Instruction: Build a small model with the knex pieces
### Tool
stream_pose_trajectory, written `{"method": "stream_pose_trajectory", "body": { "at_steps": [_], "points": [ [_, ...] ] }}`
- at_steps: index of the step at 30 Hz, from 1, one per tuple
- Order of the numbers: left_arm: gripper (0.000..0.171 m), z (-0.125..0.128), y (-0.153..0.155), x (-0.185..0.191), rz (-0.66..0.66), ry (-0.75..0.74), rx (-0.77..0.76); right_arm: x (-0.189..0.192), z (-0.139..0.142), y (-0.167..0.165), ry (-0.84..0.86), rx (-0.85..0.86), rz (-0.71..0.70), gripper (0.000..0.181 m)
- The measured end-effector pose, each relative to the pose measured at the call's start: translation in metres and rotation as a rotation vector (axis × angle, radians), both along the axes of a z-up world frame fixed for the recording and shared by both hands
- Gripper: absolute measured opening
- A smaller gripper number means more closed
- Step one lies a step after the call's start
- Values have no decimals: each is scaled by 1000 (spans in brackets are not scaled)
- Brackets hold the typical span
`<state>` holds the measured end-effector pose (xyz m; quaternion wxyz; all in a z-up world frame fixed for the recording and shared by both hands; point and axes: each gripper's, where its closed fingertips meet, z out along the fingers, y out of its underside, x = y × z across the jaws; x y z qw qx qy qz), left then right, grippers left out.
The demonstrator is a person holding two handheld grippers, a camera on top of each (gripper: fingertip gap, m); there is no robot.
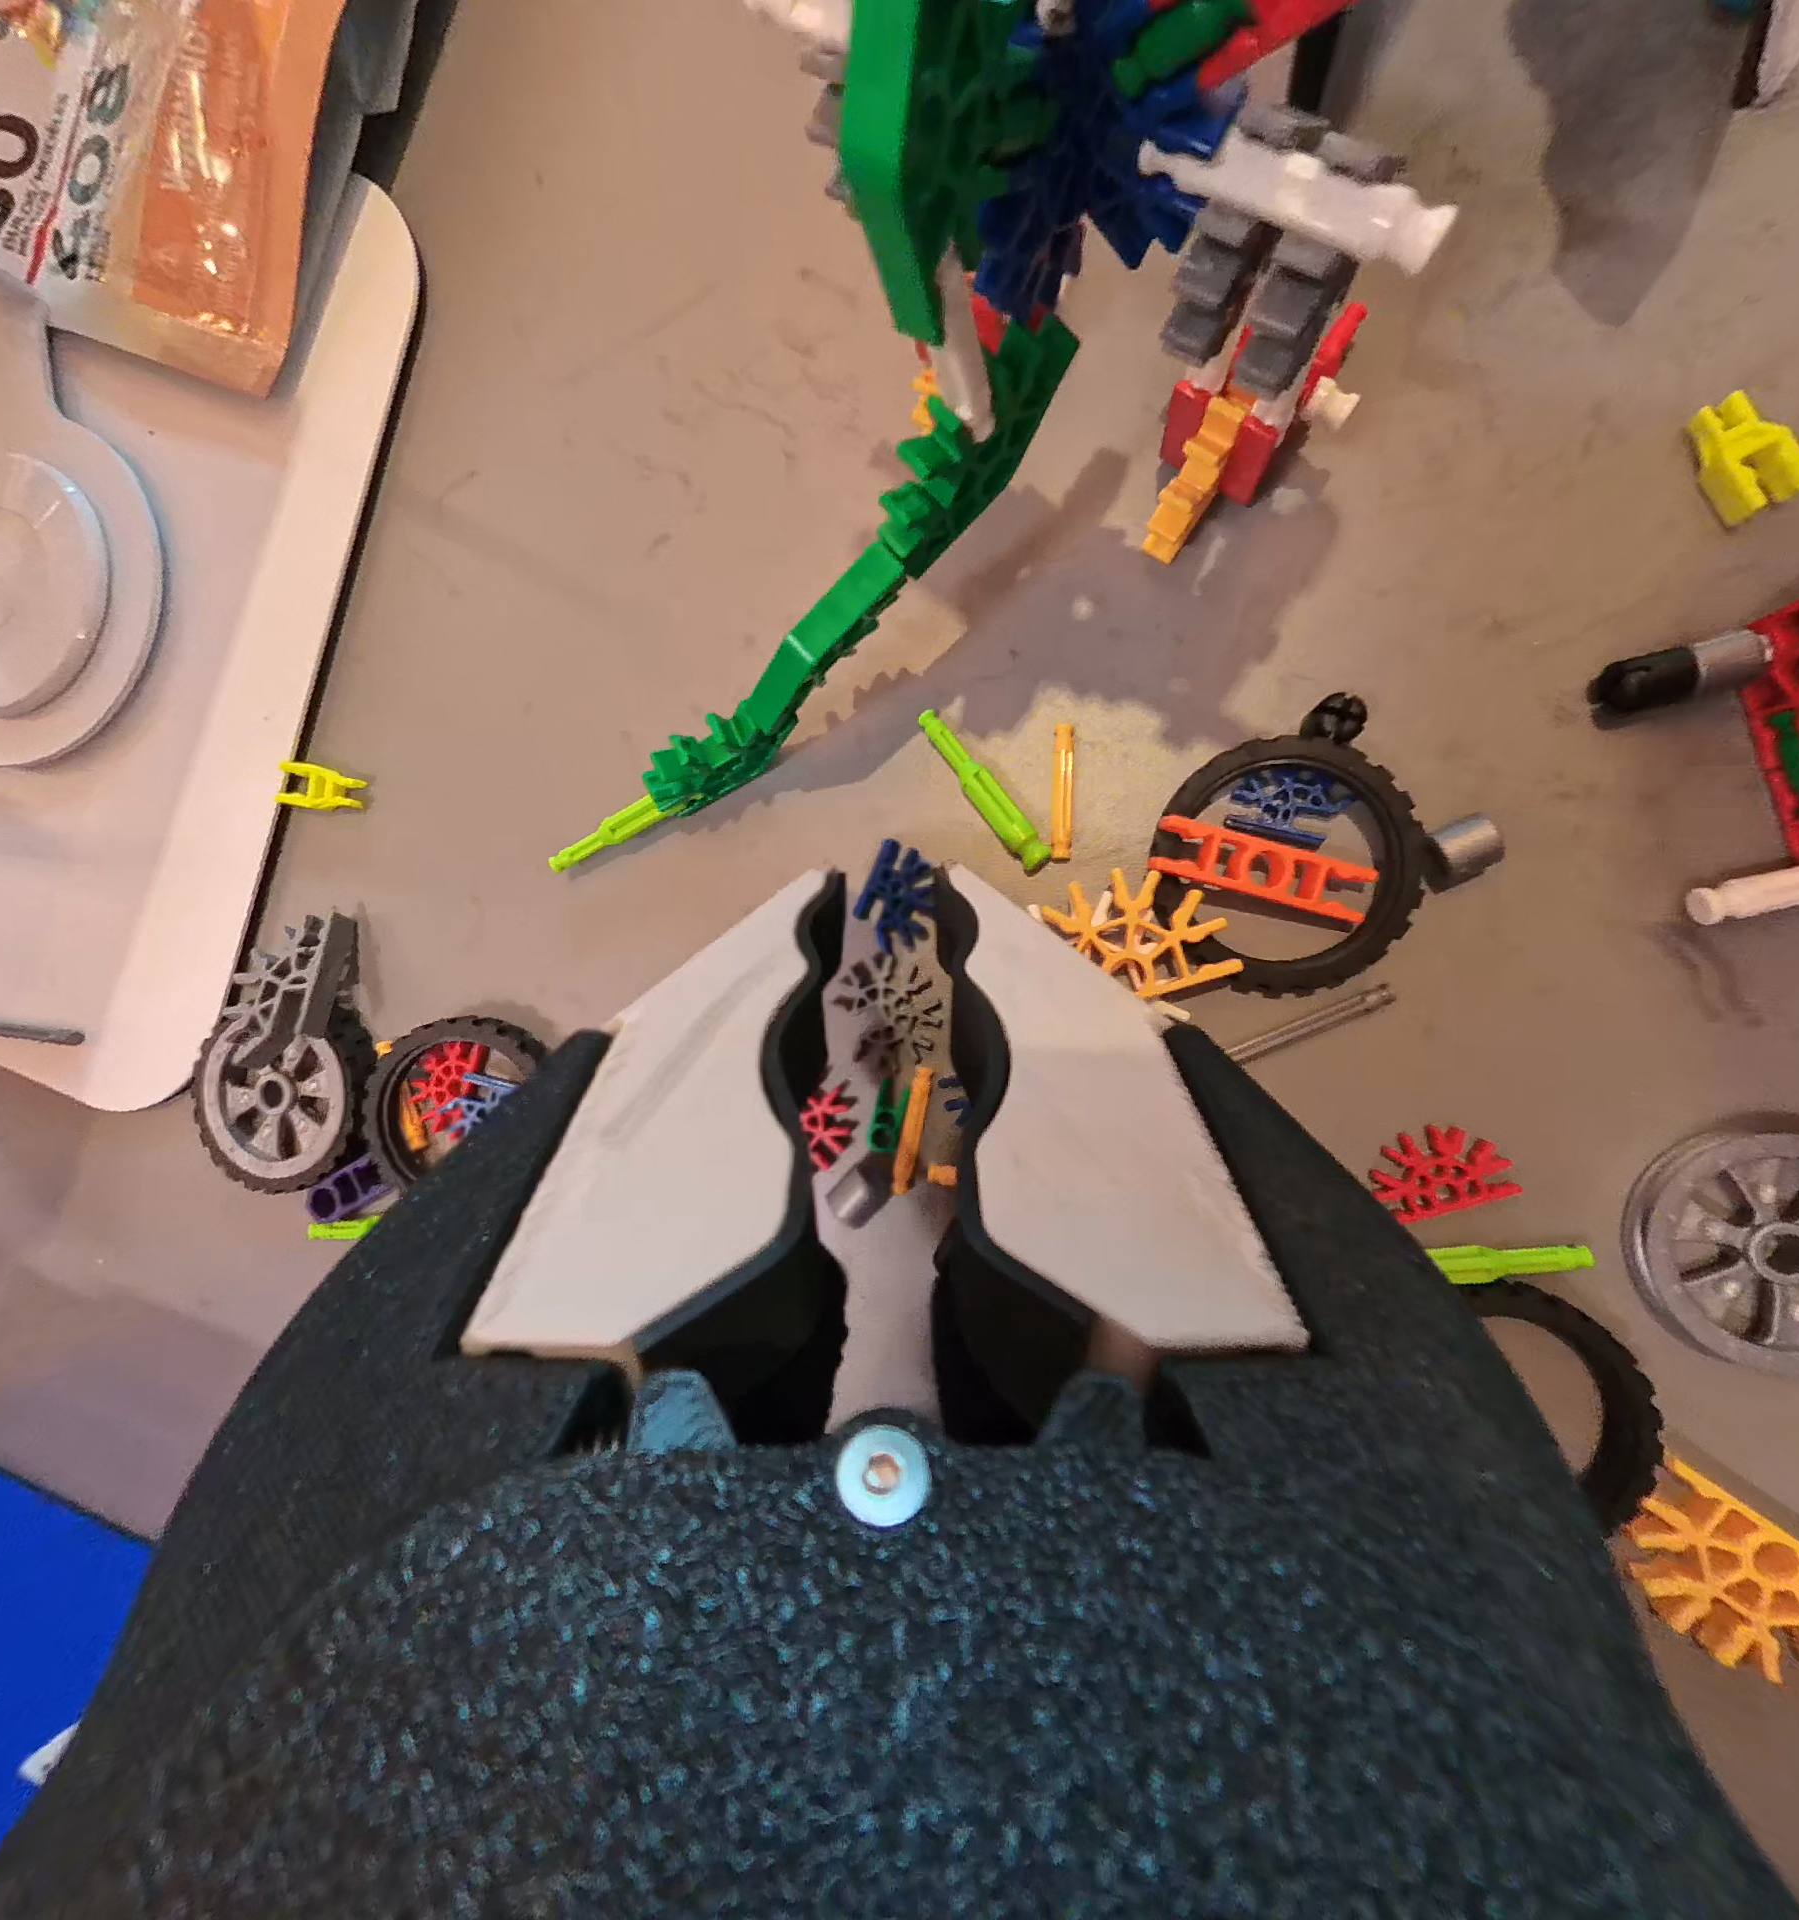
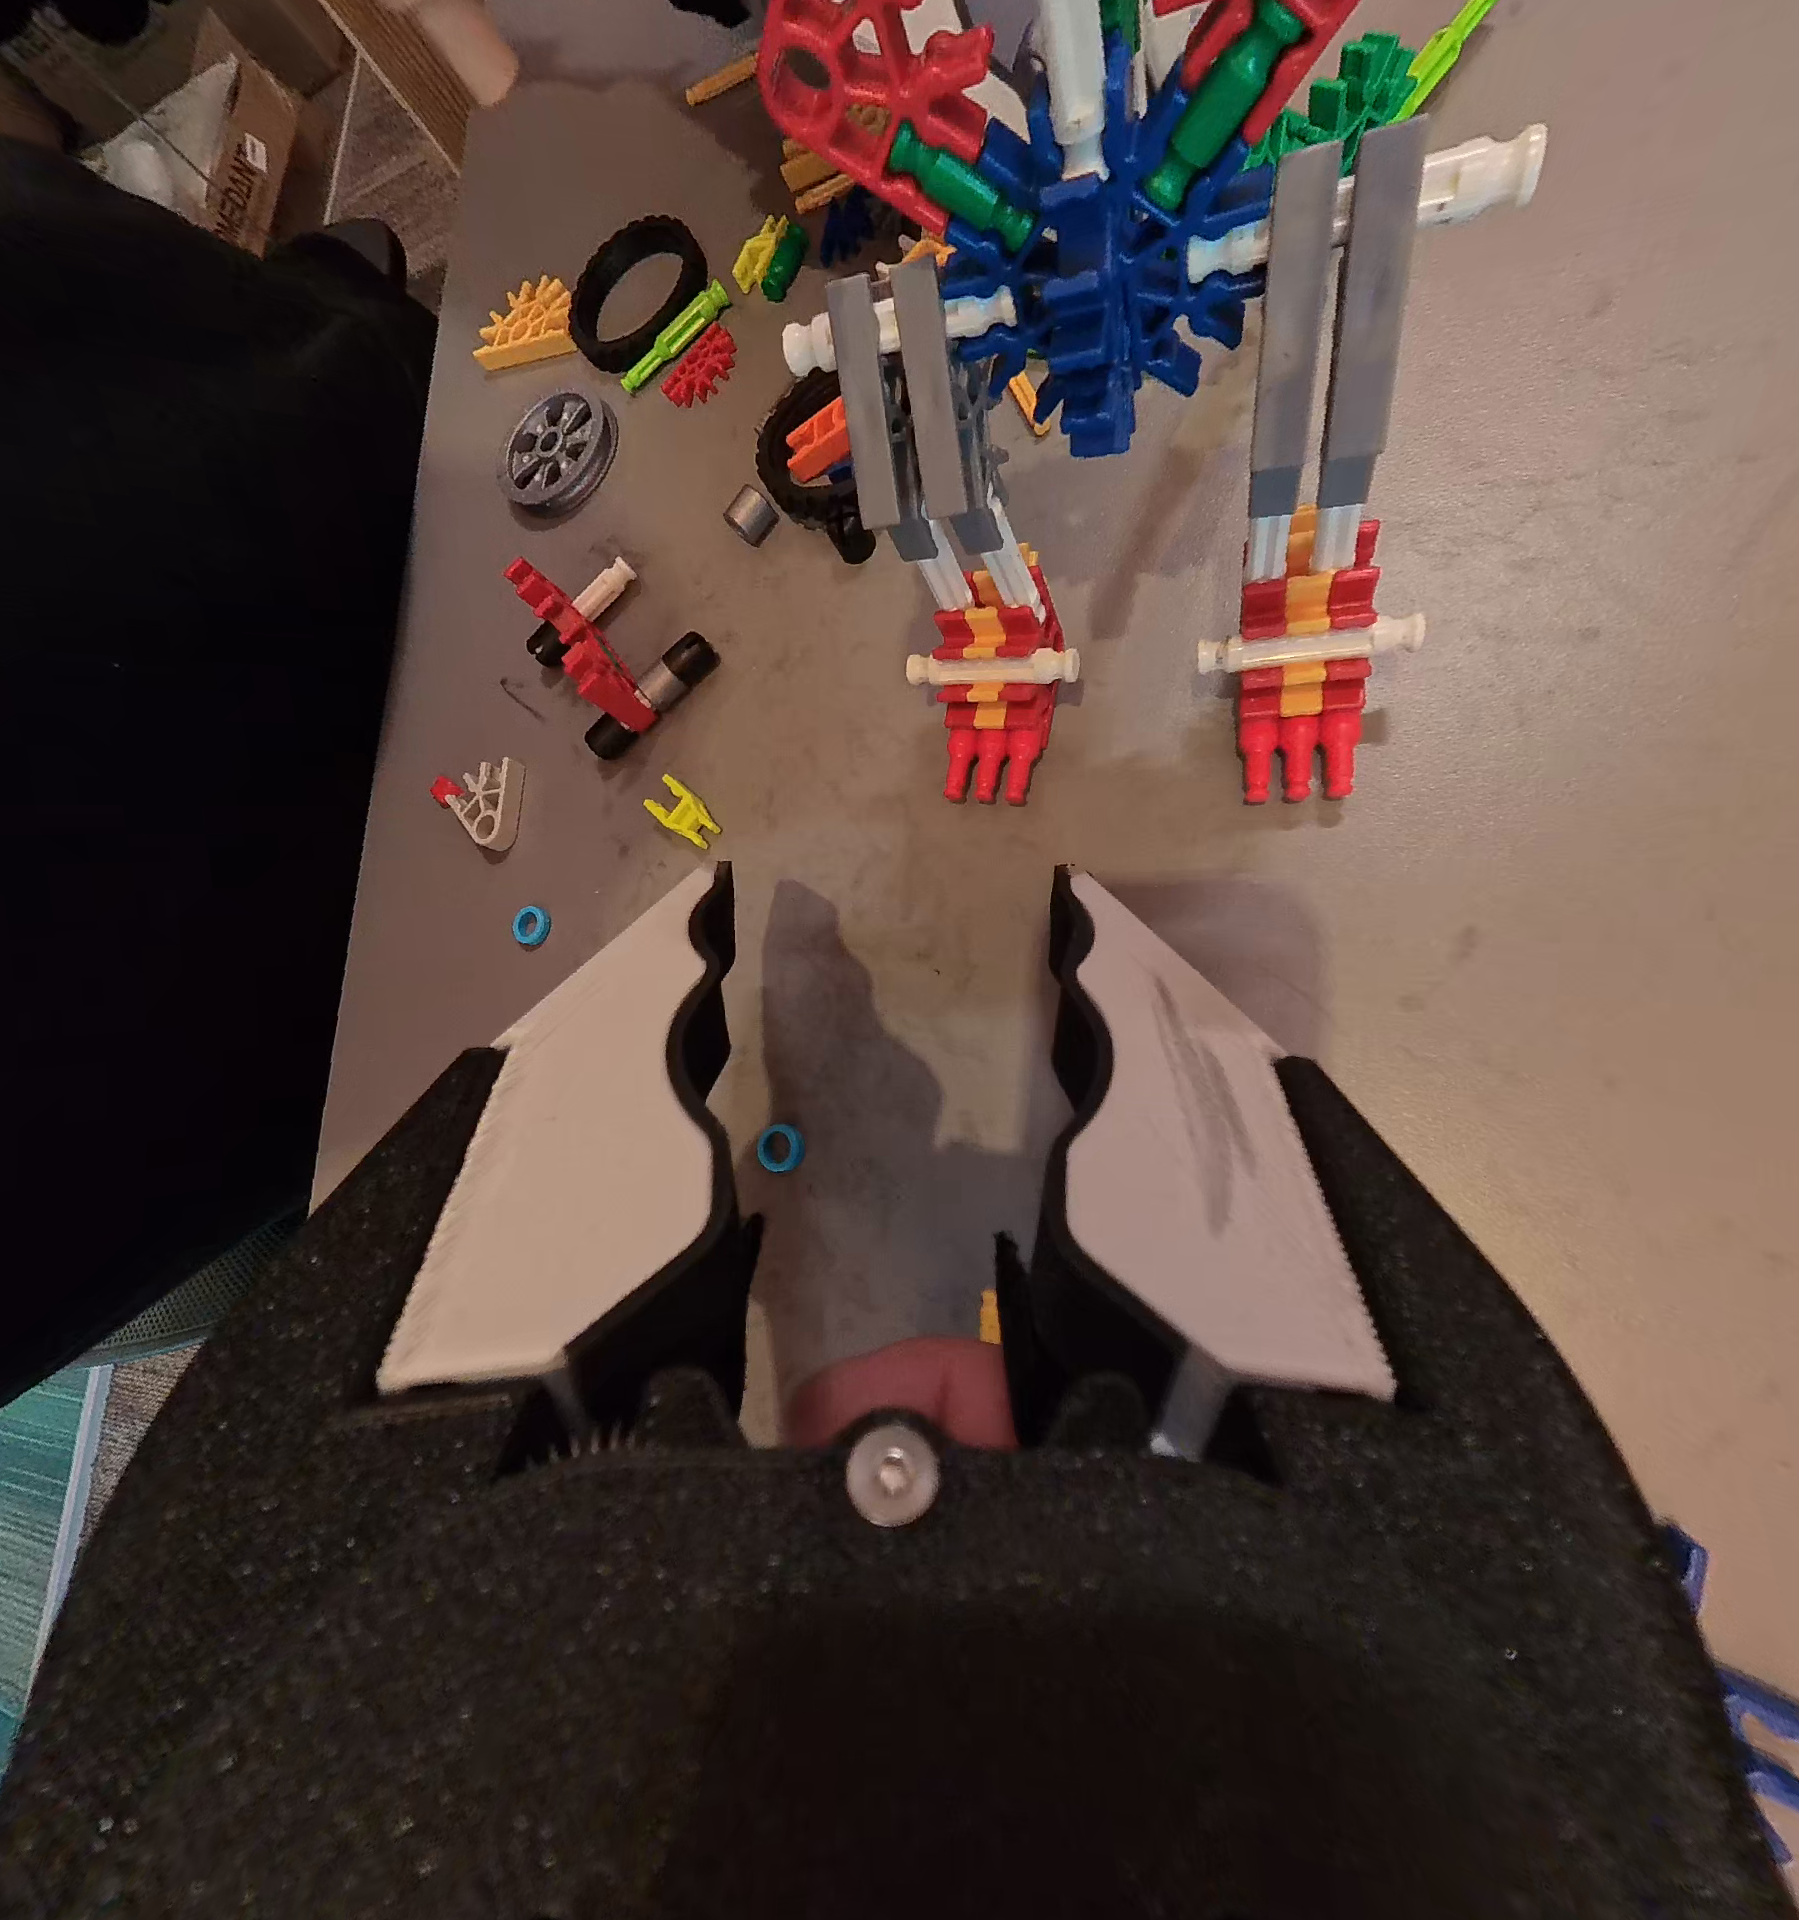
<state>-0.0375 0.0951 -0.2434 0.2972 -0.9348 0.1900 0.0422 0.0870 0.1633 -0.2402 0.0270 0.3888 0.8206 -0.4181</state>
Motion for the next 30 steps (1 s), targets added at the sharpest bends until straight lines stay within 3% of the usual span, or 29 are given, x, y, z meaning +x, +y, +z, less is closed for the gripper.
{"method": "stream_pose_trajectory", "body": {
  "at_steps": [5,11,19,26,30],
  "points": [
    [19,-7,-2,-3,16,-41,-36,0,0,0,0,-1,0,60],
    [14,-9,-1,0,-1,-70,-42,0,0,0,-2,-6,-2,60],
    [12,-7,0,1,-13,-19,6,0,0,0,-2,-4,0,60],
    [12,25,-8,19,-60,45,110,9,0,-2,-6,28,56,51],
    [12,42,-12,46,-103,51,184,12,17,-15,7,-58,84,44]
  ]
}}
